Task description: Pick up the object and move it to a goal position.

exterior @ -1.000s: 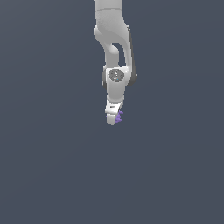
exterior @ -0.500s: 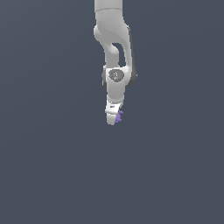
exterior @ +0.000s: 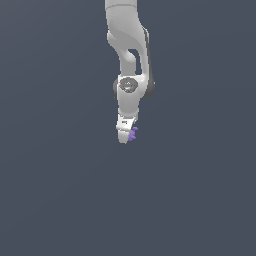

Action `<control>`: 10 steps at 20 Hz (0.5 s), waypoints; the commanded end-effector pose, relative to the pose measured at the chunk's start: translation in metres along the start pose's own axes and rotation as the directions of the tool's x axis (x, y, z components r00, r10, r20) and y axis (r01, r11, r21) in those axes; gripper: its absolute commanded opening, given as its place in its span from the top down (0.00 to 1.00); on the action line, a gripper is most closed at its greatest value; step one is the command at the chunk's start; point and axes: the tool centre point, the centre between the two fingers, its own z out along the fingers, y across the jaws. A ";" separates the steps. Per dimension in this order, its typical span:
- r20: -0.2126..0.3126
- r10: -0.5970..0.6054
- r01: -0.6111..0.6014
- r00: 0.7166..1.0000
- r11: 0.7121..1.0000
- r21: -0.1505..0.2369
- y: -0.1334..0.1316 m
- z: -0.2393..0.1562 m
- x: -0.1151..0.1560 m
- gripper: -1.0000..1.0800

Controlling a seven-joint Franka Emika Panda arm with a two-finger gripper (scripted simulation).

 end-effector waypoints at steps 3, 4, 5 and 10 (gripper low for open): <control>-0.001 0.001 -0.001 1.000 1.000 0.001 0.021 -0.017 -0.017 1.00; -0.001 0.001 -0.001 1.000 1.000 0.001 0.026 -0.021 -0.021 1.00; -0.001 0.001 -0.001 1.000 1.000 0.002 0.032 -0.026 -0.026 1.00; -0.001 0.001 -0.001 1.000 1.000 0.003 0.065 -0.051 -0.050 1.00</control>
